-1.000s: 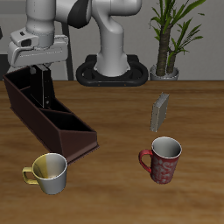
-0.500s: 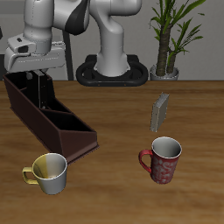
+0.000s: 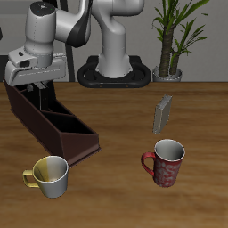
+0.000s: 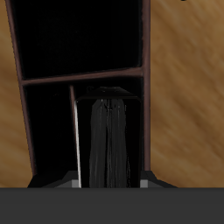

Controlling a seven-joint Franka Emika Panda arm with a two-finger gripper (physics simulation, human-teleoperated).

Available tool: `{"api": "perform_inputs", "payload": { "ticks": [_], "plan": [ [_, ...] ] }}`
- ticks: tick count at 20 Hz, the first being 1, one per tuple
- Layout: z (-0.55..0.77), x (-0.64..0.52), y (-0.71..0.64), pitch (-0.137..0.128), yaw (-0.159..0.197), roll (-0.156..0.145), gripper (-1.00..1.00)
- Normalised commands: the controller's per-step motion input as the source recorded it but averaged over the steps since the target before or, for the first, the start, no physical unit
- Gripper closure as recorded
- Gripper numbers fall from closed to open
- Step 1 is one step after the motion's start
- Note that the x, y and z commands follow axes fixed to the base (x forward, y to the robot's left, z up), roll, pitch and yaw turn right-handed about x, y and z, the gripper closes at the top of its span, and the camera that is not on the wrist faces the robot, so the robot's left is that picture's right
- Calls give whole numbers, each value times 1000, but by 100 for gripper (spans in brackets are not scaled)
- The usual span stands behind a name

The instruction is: Place the black book into the right desk caddy's back compartment

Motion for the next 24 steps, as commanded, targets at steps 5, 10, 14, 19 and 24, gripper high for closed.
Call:
{"api": "perform_inputs", "payload": {
  "ticks": [5,10,14,19,24],
  "plan": [
    [-191,132,47,26,6,6,100],
    [-229,118,25,35,20,4,100],
    [-202,81,-137,27,-4,-48,100],
    [-164,15,-155,38,-12,-66,-100],
    [47,-6,-60,-8,-12,-34,-100]
  ]
}}
